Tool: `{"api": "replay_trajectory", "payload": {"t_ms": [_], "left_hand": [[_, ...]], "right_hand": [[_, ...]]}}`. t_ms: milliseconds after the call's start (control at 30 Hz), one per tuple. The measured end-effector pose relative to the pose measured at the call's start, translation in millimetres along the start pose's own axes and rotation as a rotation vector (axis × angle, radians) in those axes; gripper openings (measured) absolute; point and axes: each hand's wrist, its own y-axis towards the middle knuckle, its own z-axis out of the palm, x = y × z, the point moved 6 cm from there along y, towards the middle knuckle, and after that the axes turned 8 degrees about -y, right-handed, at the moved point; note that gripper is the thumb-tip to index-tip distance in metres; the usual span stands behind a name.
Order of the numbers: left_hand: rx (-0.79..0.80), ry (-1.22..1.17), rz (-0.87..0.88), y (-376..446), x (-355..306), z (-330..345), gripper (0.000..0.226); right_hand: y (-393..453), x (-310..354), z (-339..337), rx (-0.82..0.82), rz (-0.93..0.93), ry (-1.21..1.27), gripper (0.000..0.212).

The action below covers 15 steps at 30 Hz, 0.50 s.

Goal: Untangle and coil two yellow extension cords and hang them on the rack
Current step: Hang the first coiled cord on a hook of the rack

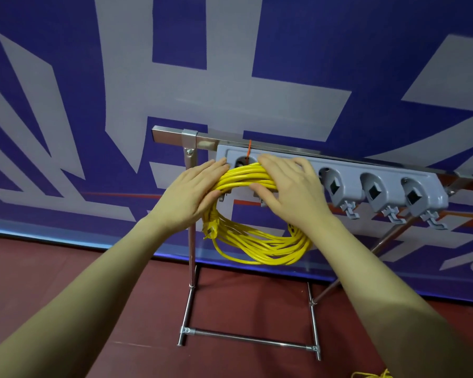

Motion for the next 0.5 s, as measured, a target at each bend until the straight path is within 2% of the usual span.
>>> {"api": "replay_trajectory", "payload": {"t_ms": [200, 500], "left_hand": [[-0.011, 0.068, -0.019, -3, 8, 9, 0.052], [-0.078, 0.127, -0.05, -9, 0, 13, 0.052]], "right_hand": [[-8, 6, 3, -0.118, 0.021, -0.009, 0.042], [-19, 9, 13, -0.074, 0.053, -0.155, 0.045]]}}
